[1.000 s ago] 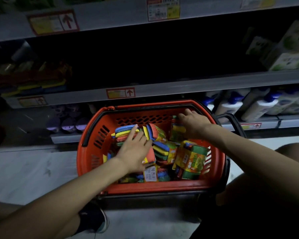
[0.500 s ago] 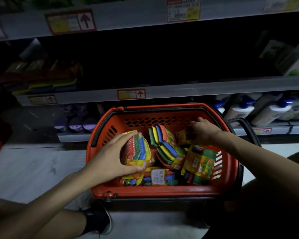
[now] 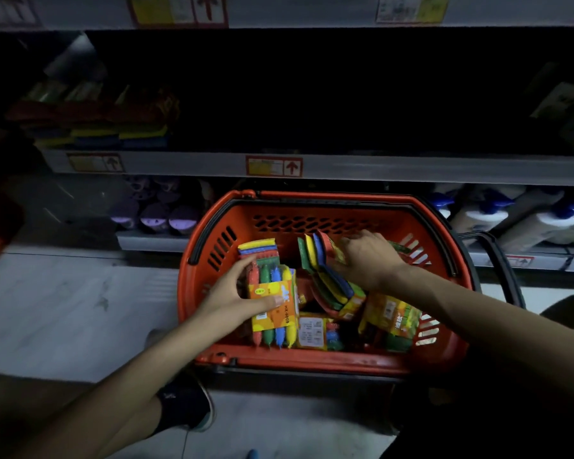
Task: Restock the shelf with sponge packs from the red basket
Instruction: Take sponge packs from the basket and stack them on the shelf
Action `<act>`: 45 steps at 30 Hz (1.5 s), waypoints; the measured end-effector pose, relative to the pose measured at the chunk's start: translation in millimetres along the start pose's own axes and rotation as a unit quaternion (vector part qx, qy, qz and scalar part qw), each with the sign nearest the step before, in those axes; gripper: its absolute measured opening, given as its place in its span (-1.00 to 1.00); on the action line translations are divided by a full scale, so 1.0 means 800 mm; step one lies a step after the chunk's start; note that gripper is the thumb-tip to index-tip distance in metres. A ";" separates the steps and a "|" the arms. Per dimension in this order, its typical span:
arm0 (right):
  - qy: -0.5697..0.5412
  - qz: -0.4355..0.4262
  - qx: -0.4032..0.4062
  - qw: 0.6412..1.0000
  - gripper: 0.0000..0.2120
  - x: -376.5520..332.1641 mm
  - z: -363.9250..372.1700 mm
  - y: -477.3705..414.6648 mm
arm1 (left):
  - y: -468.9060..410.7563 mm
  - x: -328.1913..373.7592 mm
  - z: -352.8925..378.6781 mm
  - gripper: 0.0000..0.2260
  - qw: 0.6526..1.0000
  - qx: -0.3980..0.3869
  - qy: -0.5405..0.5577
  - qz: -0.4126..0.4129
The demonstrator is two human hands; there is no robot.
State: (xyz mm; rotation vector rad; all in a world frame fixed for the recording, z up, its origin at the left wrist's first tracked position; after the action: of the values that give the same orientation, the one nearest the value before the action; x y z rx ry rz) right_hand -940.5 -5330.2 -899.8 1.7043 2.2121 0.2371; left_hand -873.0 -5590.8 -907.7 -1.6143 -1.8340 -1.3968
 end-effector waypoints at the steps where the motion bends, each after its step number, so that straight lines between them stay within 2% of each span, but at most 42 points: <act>1: 0.000 0.016 -0.020 1.000 -0.54 -0.006 0.003 -0.002 | -0.001 0.000 0.001 -0.15 1.000 0.002 0.003 -0.009; 3: -0.035 0.054 -0.047 0.997 -0.50 -0.016 0.012 -0.009 | -0.001 0.008 0.004 -0.17 1.000 0.024 0.014 -0.015; 6: -0.126 0.090 -0.034 0.987 -0.59 -0.015 0.025 -0.025 | -0.004 0.017 0.011 0.02 0.998 0.056 0.014 -0.024; 8: -0.166 0.103 -0.016 0.980 -0.64 -0.009 0.031 -0.032 | -0.006 0.022 0.014 0.06 0.997 0.066 0.015 -0.029; 11: -0.171 0.116 0.003 0.978 -0.75 -0.006 0.037 -0.036 | -0.003 0.032 0.014 -0.12 0.997 0.056 0.034 -0.030; 13: -0.178 0.123 0.012 0.976 -0.80 -0.007 0.042 -0.041 | 0.000 0.038 0.014 -0.09 0.998 0.040 0.047 -0.024; 16: -0.244 0.133 0.009 0.961 -0.58 -0.004 0.048 -0.048 | 0.002 0.039 0.013 -0.12 0.997 0.028 0.064 -0.016; 18: -0.236 0.138 0.002 0.962 -0.49 0.000 0.051 -0.053 | 0.008 0.043 0.011 -0.15 0.997 0.026 0.073 -0.006; 20: -0.218 0.120 0.005 0.969 -0.58 0.002 0.057 -0.061 | 0.012 0.049 0.009 -0.25 0.997 0.018 0.077 0.005; 23: -0.240 0.100 0.020 0.965 -0.76 -0.001 0.065 -0.070 | 0.017 0.057 0.004 -0.26 0.996 0.020 0.085 0.017; 26: -0.219 0.074 0.019 0.973 -0.80 -0.003 0.059 -0.064 | 0.019 0.064 0.000 -0.42 0.996 0.030 0.074 0.030; 28: -0.229 0.044 0.050 0.971 -0.84 -0.008 0.036 -0.050 | 0.018 0.068 -0.005 -0.53 0.994 0.049 0.094 0.037; 31: -0.318 0.028 0.150 0.936 -0.86 -0.017 -0.006 -0.025 | 0.016 0.068 -0.015 -0.49 0.988 0.085 0.127 0.035; 33: -0.428 0.035 0.208 0.879 -0.89 -0.021 -0.034 -0.004 | 0.012 0.066 -0.023 -0.35 0.987 0.097 0.128 0.026; 34: -0.483 0.030 0.221 0.846 -0.84 -0.023 -0.047 0.005 | 0.010 0.064 -0.026 -0.29 0.988 0.101 0.115 0.027; 36: -0.543 0.020 0.242 0.804 -0.68 -0.019 -0.067 0.021 | 0.007 0.066 -0.031 -0.23 0.992 0.097 0.067 0.042; 38: -0.558 0.014 0.281 0.781 -0.62 -0.008 -0.083 0.030 | 0.008 0.076 -0.034 -0.19 0.993 0.085 -0.013 0.076; 39: -0.557 0.010 0.302 0.774 -0.67 0.000 -0.089 0.033 | 0.009 0.084 -0.035 -0.20 0.990 0.085 -0.060 0.100; 41: -0.525 -0.007 0.339 0.780 -0.78 0.018 -0.102 0.037 | 0.011 0.098 -0.036 -0.22 0.971 0.098 -0.149 0.158; 42: -0.496 -0.020 0.354 0.793 -0.76 0.028 -0.108 0.037 | 0.013 0.105 -0.037 -0.21 0.959 0.111 -0.183 0.185; 45: -0.475 -0.049 0.341 0.810 -0.77 0.048 -0.121 0.044 | 0.014 0.115 -0.038 -0.15 0.947 0.129 -0.209 0.209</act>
State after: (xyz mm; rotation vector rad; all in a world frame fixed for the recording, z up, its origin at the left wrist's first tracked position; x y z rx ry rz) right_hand -952.3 -5277.3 -804.6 1.4406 1.6092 -1.2997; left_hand -902.0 -5564.8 -818.4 -2.1060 -1.6471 -0.6398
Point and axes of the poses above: each hand's wrist, its own y-axis away from the middle knuckle, its own z-axis out of the palm, x = y × z, the point moved 3 cm from there along -y, towards the middle knuckle, and after that the axes turned 6 degrees about -y, right-handed, at the moved point
